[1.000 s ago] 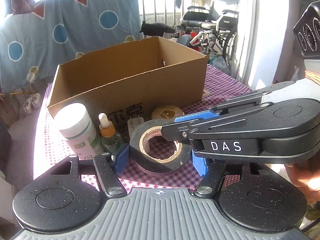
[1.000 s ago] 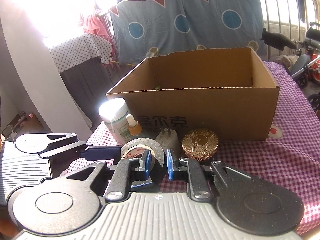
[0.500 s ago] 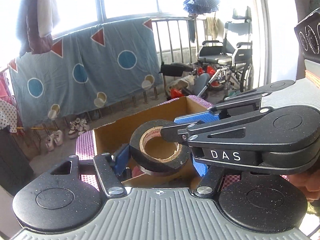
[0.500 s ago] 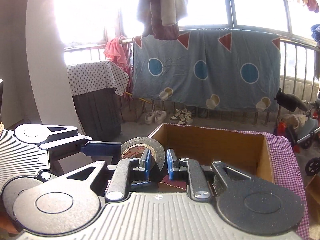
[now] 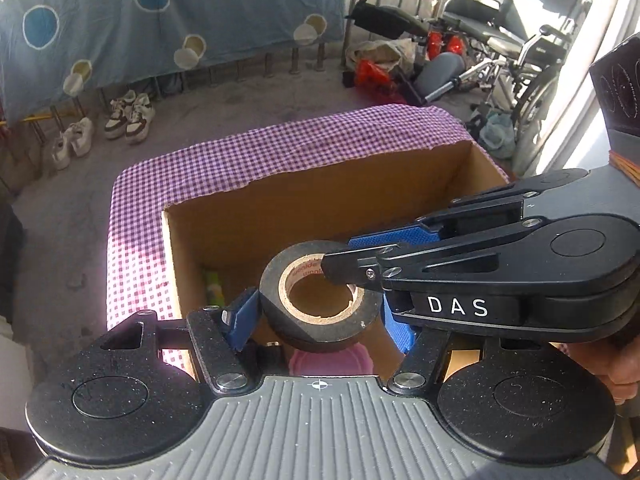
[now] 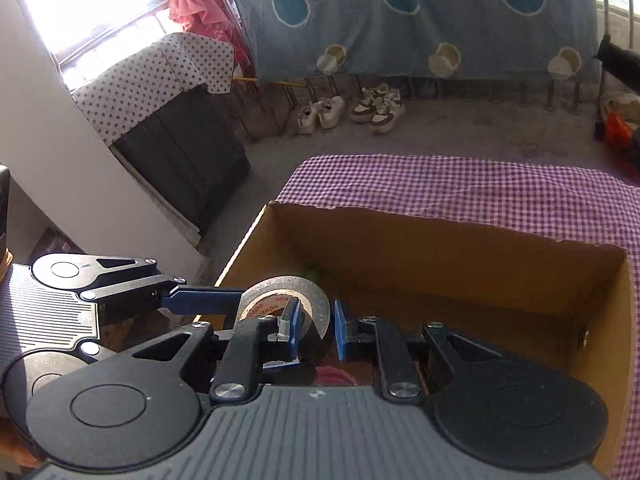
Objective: Organize rigid objects
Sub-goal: 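Lift the tape roll with the right tool and carry it into the box, then open the right tool to drop the tape roll in the box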
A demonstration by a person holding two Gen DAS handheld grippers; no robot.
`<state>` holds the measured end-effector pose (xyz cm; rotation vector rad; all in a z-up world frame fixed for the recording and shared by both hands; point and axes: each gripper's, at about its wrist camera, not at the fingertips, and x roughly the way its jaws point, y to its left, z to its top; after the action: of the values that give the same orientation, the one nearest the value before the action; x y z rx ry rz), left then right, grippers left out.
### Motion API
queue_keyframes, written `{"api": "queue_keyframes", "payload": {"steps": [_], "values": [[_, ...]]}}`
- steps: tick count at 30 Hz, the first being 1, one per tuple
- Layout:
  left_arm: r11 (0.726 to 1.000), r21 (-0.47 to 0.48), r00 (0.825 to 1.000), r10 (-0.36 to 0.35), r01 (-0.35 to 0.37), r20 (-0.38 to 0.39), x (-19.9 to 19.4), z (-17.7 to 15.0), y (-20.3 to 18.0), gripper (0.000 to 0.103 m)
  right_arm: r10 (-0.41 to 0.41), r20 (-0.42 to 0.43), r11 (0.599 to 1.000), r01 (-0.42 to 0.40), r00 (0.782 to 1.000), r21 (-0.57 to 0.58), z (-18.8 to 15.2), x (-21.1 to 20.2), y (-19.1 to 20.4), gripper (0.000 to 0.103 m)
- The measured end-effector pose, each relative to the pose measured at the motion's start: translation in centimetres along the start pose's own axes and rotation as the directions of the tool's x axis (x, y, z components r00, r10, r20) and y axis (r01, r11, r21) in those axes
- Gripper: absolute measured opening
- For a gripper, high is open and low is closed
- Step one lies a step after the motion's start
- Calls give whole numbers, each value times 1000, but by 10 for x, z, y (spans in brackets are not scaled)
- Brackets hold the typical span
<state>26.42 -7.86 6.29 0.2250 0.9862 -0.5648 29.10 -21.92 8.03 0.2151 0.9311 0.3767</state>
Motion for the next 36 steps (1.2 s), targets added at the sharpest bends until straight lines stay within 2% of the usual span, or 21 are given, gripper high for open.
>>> {"api": "queue_keyframes", "payload": {"steps": [6, 9, 14, 17, 20, 24, 28, 32, 36], "values": [[1000, -18, 991, 18, -20, -135, 54, 16, 14, 66, 5, -136, 998, 4, 991, 64, 16, 66, -42, 19], [997, 41, 987, 72, -67, -145, 64, 18, 4, 66, -3, -170, 997, 15, 986, 72, 18, 87, -51, 19], [995, 55, 978, 92, -83, -188, 82, 23, 5, 66, 9, -208, 993, 16, 978, 117, 16, 111, -69, 20], [989, 91, 977, 130, -115, -169, 81, 23, 1, 68, 33, -215, 989, -1, 976, 149, 14, 118, -75, 20], [989, 91, 978, 133, -119, -163, 76, 23, -1, 71, 52, -207, 984, -15, 977, 175, 15, 119, -79, 21], [989, 94, 983, 126, -114, -131, 62, 23, -5, 75, 62, -178, 981, -27, 982, 194, 17, 105, -78, 21], [990, 101, 992, 106, -99, -67, 29, 21, -16, 83, 84, -106, 977, -61, 991, 205, 18, 68, -78, 21], [990, 112, 996, 88, -90, 24, -19, 13, -29, 86, 110, 9, 972, -110, 994, 209, 6, 4, -80, 21], [986, 144, 990, 71, -88, 121, -66, -8, -43, 93, 115, 119, 975, -135, 986, 179, -26, -63, -71, 23]]}}
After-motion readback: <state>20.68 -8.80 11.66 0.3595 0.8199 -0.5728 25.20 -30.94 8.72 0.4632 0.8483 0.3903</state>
